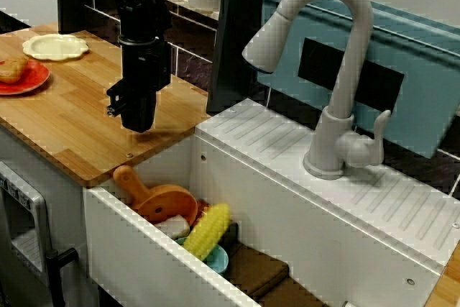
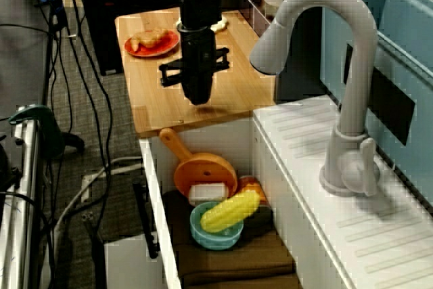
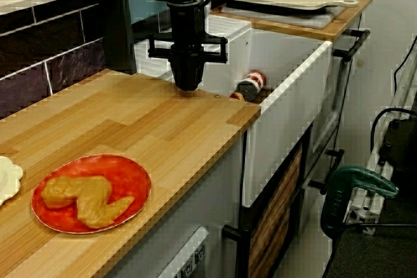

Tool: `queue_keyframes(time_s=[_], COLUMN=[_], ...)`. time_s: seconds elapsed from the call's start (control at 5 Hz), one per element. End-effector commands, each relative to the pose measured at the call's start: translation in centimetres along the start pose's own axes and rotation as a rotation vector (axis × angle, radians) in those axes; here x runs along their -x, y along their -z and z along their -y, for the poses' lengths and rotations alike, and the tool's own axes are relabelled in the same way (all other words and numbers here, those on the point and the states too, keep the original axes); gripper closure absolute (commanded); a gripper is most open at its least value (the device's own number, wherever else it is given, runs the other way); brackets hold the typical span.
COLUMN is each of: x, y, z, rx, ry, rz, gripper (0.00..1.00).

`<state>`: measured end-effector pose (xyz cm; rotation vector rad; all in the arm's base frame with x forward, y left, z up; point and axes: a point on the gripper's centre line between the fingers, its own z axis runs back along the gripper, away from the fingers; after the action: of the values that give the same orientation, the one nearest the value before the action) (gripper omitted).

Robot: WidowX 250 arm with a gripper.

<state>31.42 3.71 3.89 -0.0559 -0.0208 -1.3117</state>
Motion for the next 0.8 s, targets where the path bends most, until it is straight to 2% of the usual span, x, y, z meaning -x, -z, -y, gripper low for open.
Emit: queue_keyframes(time_s=[0.0, 0.2, 0.6], x=[2.4, 3.6, 5.0], y=[-3.7, -4.4, -4.6], z=[-0.8, -1.0, -1.5], rx=[-0.097, -0.112, -0.124], ry=[-0.032, -0.049, -0.085], rz=[0.013, 0.019, 0.008], gripper=[1.0, 0.0, 0.0])
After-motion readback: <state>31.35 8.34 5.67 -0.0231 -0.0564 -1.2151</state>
